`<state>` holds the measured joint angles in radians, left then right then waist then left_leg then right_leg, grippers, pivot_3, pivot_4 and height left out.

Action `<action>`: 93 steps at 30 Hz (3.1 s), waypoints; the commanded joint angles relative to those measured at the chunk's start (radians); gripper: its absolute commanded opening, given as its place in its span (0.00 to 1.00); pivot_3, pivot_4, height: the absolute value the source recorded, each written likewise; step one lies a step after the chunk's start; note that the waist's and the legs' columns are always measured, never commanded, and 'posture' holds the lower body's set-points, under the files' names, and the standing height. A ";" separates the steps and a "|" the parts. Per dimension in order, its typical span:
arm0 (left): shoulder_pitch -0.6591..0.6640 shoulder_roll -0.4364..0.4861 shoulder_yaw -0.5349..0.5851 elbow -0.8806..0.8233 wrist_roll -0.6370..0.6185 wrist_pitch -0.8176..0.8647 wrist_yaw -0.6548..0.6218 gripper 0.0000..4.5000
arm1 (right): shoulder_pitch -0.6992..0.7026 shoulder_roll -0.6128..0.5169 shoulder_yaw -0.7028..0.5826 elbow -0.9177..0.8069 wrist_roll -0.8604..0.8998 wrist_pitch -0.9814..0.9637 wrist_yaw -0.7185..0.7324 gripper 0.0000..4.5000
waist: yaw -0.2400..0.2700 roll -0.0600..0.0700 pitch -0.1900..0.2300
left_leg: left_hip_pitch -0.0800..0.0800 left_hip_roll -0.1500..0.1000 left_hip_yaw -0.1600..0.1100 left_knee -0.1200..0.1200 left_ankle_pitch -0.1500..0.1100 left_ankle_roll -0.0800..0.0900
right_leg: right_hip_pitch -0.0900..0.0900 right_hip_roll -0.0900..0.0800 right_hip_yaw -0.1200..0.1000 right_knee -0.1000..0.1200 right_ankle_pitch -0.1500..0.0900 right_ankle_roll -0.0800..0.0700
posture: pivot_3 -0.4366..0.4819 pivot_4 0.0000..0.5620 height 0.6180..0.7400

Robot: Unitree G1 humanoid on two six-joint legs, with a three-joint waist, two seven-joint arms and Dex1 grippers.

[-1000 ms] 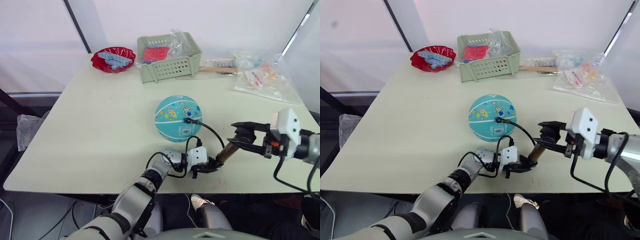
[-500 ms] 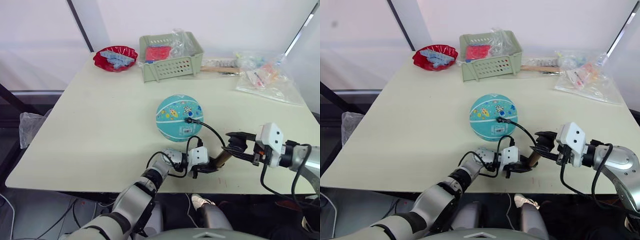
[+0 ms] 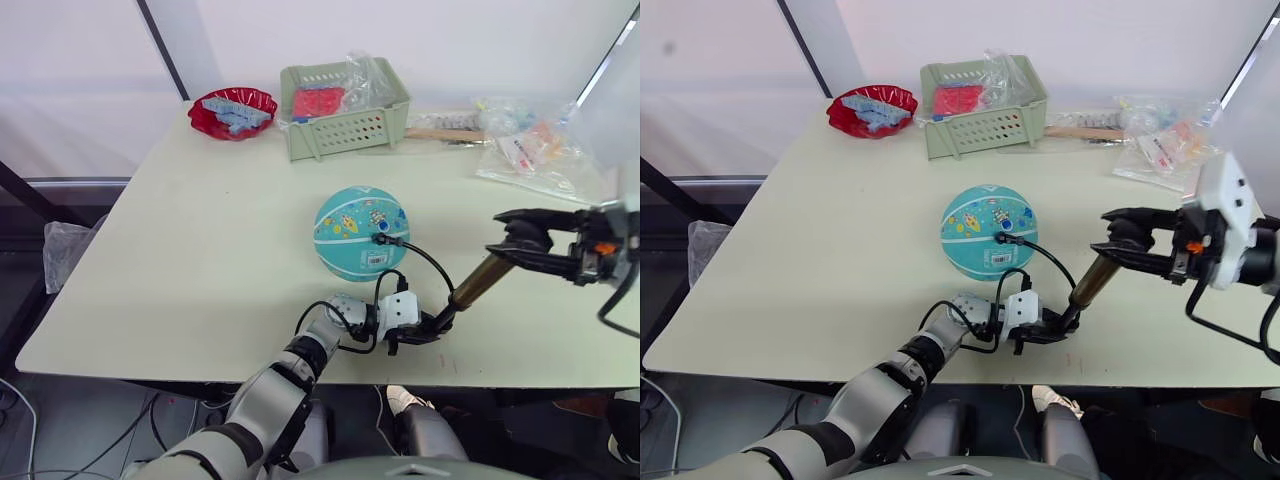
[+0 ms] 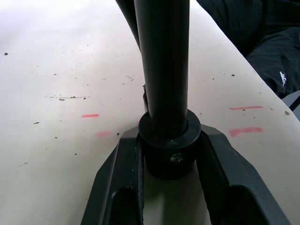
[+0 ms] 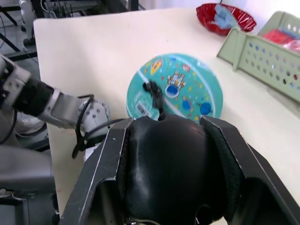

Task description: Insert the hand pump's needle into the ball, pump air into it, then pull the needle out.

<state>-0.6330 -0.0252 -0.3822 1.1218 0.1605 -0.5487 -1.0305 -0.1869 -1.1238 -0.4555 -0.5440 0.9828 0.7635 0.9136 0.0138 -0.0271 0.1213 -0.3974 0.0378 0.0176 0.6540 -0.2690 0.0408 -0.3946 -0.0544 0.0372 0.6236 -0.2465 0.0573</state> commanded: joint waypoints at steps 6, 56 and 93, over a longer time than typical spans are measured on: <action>0.061 0.054 -0.044 0.116 0.077 0.058 -0.015 0.24 | -0.072 -0.061 -0.155 0.025 0.062 0.056 -0.019 0.37 | 0.000 0.001 0.000 | 0.000 0.000 0.000 0.000 0.000 0.000 | 0.000 0.000 0.000 0.000 0.000 0.000 | 0.48 0.27 0.97; 0.052 0.054 -0.044 0.119 0.075 0.061 -0.018 0.24 | -0.059 0.032 -0.033 0.008 0.003 -0.076 0.008 0.37 | 0.000 0.002 0.007 | 0.010 0.001 -0.013 -0.002 0.000 0.000 | 0.015 -0.001 -0.015 0.000 -0.004 -0.006 | 0.48 0.27 0.97; 0.072 0.041 -0.051 0.118 0.080 0.056 0.000 0.24 | 0.232 0.252 0.415 0.051 -0.501 -0.390 0.001 0.37 | -0.001 -0.004 -0.010 | 0.014 0.001 -0.017 -0.004 0.000 0.000 | 0.018 -0.001 -0.018 0.000 -0.005 -0.008 | 0.48 0.27 0.97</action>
<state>-0.6238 -0.0221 -0.3899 1.1391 0.1660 -0.5435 -1.0223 0.0286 -0.8592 -0.0475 -0.5086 0.4960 0.3490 0.8966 0.0124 -0.0308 0.1110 -0.3835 0.0389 0.0007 0.6499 -0.2692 0.0406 -0.3770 -0.0548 0.0187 0.6232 -0.2517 0.0493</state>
